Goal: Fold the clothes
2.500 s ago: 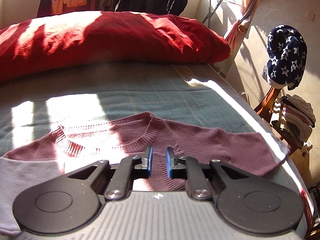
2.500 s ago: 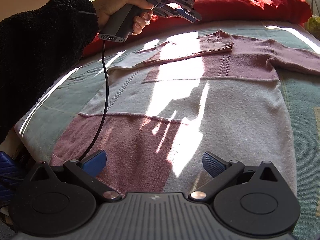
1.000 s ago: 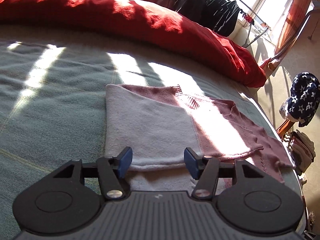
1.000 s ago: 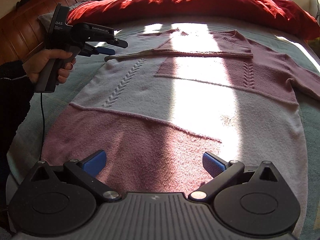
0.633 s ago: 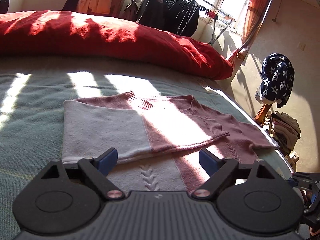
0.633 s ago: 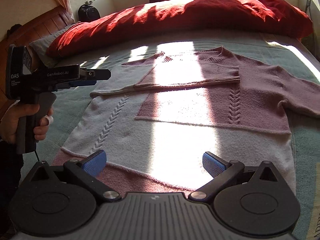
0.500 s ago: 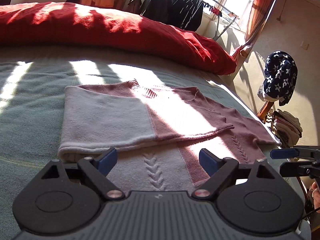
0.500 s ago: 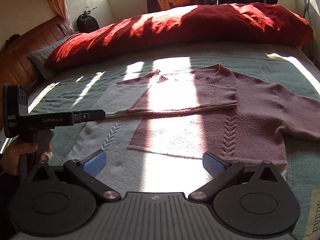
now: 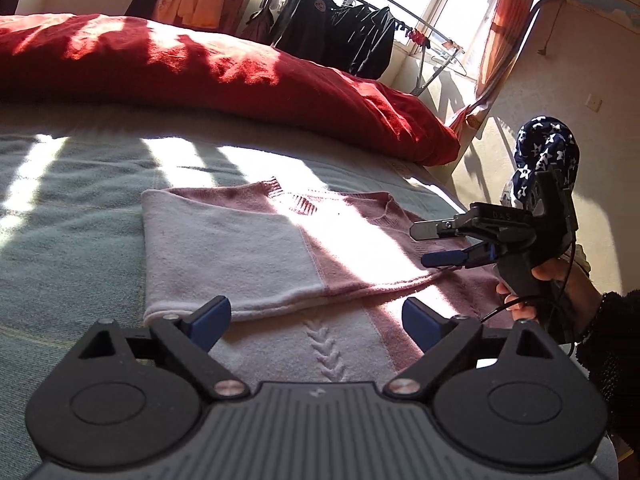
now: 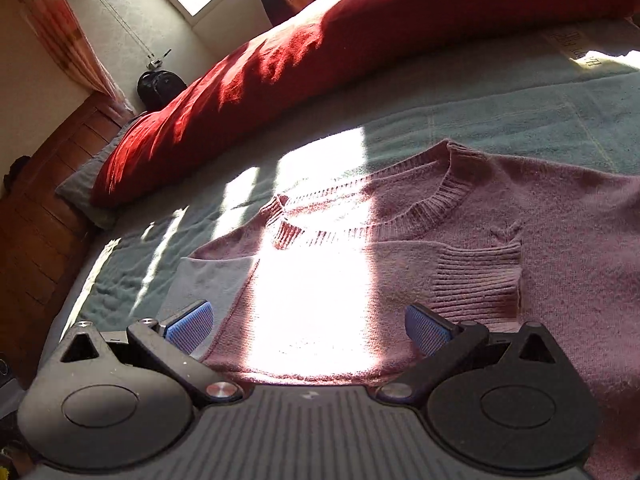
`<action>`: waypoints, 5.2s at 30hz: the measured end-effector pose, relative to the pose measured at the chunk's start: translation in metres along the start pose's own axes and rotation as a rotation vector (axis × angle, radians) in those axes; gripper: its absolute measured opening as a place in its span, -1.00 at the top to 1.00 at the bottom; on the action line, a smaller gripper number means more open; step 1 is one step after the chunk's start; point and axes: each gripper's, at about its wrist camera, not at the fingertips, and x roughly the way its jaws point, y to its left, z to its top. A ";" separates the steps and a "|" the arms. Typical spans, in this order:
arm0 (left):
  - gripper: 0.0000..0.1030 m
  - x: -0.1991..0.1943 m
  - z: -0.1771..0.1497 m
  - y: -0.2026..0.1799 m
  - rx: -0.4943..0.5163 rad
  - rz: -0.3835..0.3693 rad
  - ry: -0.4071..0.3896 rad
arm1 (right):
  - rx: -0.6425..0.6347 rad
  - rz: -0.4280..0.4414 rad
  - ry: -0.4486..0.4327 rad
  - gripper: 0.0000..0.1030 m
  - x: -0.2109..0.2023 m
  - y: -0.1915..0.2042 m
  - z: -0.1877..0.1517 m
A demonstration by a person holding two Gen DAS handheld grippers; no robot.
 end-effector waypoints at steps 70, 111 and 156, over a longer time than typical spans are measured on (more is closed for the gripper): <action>-0.88 -0.030 -0.029 -0.128 0.341 -0.243 0.050 | -0.320 -0.463 0.076 -1.00 -0.149 0.085 -0.252; -0.88 -0.026 -0.026 -0.121 0.337 -0.189 0.048 | -0.408 -0.260 0.081 -1.00 -0.101 0.134 -0.268; -0.88 -0.019 -0.040 -0.136 0.401 -0.194 0.090 | -0.108 -0.527 -0.061 -1.00 -0.189 0.028 -0.292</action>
